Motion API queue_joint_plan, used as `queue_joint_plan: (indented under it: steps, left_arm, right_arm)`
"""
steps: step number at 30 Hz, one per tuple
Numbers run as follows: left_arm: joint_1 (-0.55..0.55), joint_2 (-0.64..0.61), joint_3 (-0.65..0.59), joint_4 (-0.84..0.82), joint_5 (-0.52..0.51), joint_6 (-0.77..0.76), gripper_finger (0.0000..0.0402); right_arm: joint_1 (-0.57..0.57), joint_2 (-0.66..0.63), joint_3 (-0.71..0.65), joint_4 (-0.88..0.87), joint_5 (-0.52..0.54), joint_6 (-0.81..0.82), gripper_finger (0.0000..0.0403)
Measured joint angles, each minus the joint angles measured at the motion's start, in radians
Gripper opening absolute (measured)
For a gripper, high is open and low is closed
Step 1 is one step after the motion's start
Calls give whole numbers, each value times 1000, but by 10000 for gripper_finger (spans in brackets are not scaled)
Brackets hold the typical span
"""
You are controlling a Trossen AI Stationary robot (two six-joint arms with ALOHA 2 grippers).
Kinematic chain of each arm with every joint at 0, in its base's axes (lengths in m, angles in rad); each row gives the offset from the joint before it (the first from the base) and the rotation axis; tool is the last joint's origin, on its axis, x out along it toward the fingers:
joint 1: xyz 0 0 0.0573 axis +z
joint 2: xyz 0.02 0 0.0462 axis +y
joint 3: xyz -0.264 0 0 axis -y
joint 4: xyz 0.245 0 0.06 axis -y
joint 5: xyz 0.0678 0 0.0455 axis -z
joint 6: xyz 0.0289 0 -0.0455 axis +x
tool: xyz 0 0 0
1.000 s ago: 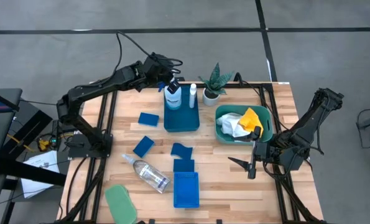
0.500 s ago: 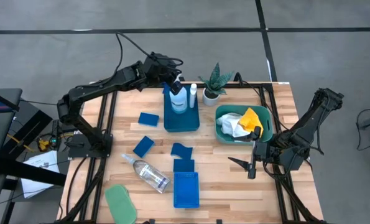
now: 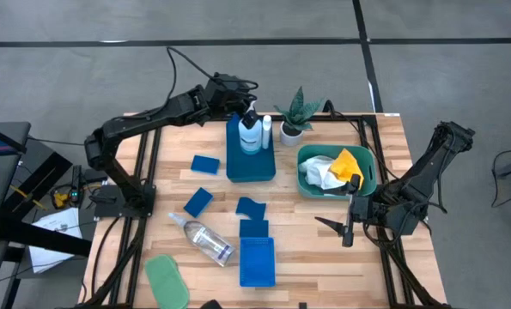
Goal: Pick & Place Kitchen Items
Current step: Adjust the blue spray bottle in the blue bin
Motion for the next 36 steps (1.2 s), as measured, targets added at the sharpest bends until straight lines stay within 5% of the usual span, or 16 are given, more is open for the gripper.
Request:
queue_joint_plan:
  steps: [36]
  left_arm:
    - [1,15,-5,76,-91,53,43]
  right_arm:
    - [0,0,0,-1,0,0,336]
